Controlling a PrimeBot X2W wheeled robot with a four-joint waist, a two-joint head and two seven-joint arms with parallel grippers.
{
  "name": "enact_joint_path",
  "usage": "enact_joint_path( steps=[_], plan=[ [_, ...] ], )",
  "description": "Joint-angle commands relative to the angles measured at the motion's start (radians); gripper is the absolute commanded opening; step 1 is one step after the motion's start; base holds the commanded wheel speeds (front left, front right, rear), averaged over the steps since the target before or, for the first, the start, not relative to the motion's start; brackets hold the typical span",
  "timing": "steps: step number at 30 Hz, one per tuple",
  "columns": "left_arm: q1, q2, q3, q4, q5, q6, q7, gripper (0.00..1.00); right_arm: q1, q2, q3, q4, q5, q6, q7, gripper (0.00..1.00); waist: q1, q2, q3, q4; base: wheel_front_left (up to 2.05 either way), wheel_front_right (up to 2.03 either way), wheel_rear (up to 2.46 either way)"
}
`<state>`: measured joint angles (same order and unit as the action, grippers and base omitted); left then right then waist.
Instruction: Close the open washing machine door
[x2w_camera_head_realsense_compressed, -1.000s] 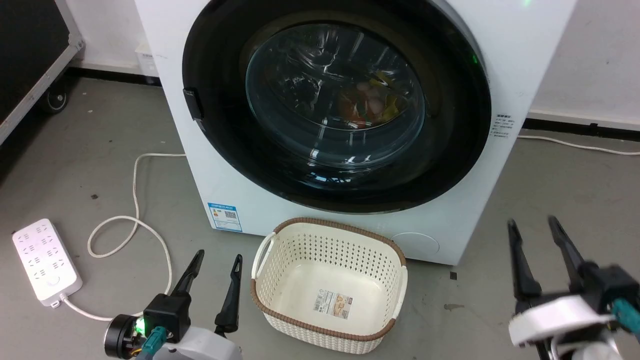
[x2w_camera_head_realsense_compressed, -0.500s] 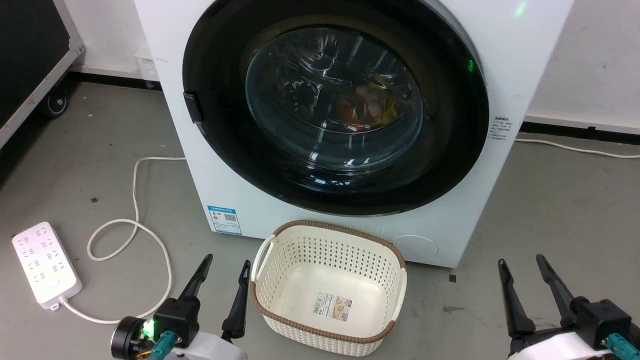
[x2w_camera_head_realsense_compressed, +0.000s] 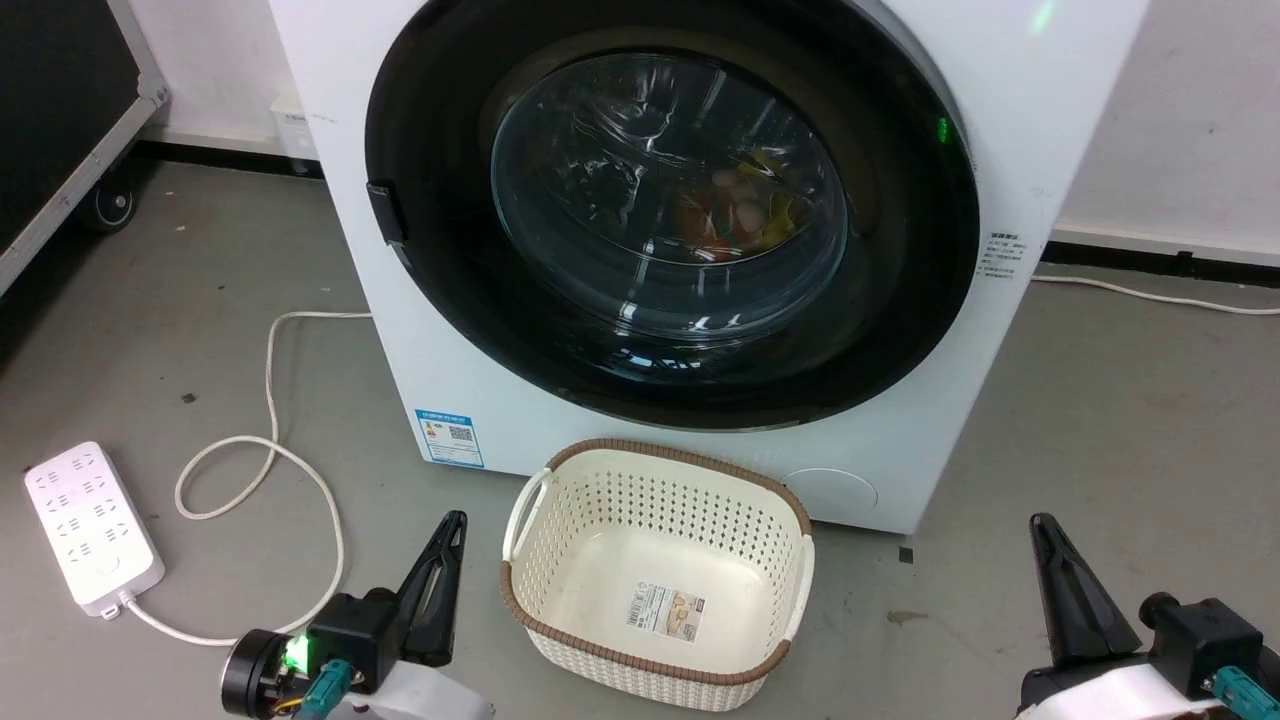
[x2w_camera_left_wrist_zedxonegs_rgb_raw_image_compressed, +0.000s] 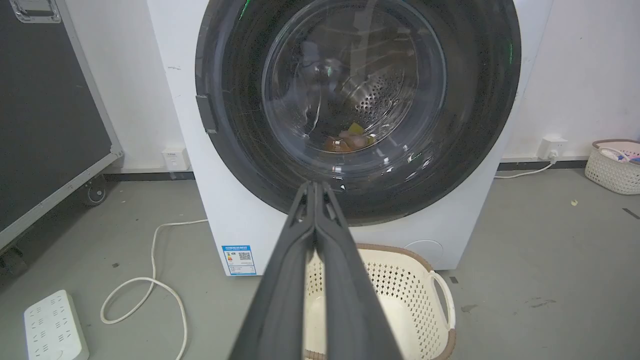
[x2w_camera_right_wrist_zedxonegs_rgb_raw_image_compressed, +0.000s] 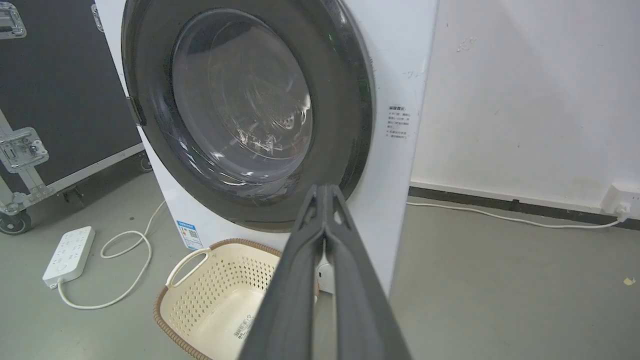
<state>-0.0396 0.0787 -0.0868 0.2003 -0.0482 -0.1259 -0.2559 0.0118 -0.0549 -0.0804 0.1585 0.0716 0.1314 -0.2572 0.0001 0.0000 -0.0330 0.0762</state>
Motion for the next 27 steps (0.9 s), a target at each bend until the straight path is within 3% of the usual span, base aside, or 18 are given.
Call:
enact_joint_path(
  steps=[1, 27],
  plan=[
    [0.0, 0.0, 0.0, -0.002, 0.001, 0.001, 0.003, 0.0, 0.0, 0.0, 0.001, -0.002, -0.001, 0.0, 0.003, 0.0, 0.0, 0.0, 0.0, -0.001, 0.0, 0.0, 0.0],
    [0.009, -0.006, 0.019, -0.044, 0.011, 0.028, 0.056, 0.0, -0.003, 0.001, 0.017, -0.035, -0.016, 0.0, 0.056, 0.0, 0.0, 0.0, 0.007, -0.017, 0.0, 0.0, 0.0]
  ],
)
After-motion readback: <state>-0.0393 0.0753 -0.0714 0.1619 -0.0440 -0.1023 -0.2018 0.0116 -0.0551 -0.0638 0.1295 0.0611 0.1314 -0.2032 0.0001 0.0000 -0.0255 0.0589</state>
